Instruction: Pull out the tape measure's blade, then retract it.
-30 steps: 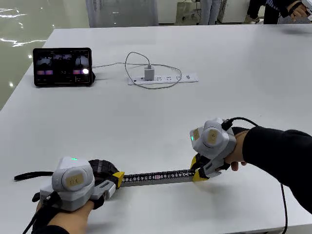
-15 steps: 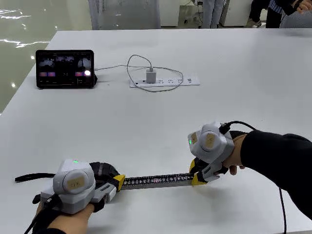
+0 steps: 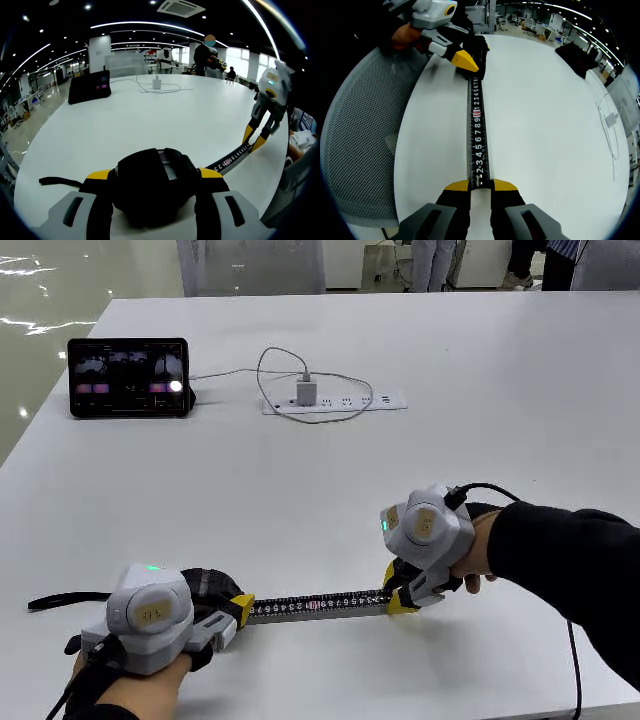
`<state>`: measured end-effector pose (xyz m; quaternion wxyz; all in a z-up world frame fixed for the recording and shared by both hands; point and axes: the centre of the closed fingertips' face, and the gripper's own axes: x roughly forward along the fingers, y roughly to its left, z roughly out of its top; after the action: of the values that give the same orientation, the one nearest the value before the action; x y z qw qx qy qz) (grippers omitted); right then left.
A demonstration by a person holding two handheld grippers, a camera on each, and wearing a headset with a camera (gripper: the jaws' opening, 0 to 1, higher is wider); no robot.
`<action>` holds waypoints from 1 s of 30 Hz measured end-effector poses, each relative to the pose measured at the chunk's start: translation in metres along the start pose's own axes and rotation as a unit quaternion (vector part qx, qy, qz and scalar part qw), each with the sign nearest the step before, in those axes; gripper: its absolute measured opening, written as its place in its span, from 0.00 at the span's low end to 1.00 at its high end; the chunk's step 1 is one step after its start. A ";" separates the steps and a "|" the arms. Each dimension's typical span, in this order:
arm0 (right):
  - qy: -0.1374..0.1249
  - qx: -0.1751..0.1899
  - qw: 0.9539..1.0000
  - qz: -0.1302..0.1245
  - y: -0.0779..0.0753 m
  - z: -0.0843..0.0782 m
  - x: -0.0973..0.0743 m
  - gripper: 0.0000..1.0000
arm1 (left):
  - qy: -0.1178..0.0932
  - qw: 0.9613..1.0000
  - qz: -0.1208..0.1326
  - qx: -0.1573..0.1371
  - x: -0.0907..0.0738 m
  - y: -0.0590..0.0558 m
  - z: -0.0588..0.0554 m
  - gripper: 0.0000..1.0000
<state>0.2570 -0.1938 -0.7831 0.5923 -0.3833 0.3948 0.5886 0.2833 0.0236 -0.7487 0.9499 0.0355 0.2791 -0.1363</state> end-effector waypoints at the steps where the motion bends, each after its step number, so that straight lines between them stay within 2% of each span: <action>1: 0.000 0.000 1.000 0.000 0.000 0.000 0.000 0.11 | 0.000 1.000 0.000 0.000 0.000 0.000 0.000 0.62; 30: -0.002 -0.002 1.000 0.002 0.000 0.008 0.004 0.11 | 0.000 1.000 0.000 0.001 0.001 0.000 0.000 0.62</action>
<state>0.2571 -0.1846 -0.7835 0.5914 -0.3827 0.3936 0.5907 0.2836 0.0233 -0.7492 0.9499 0.0363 0.2789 -0.1368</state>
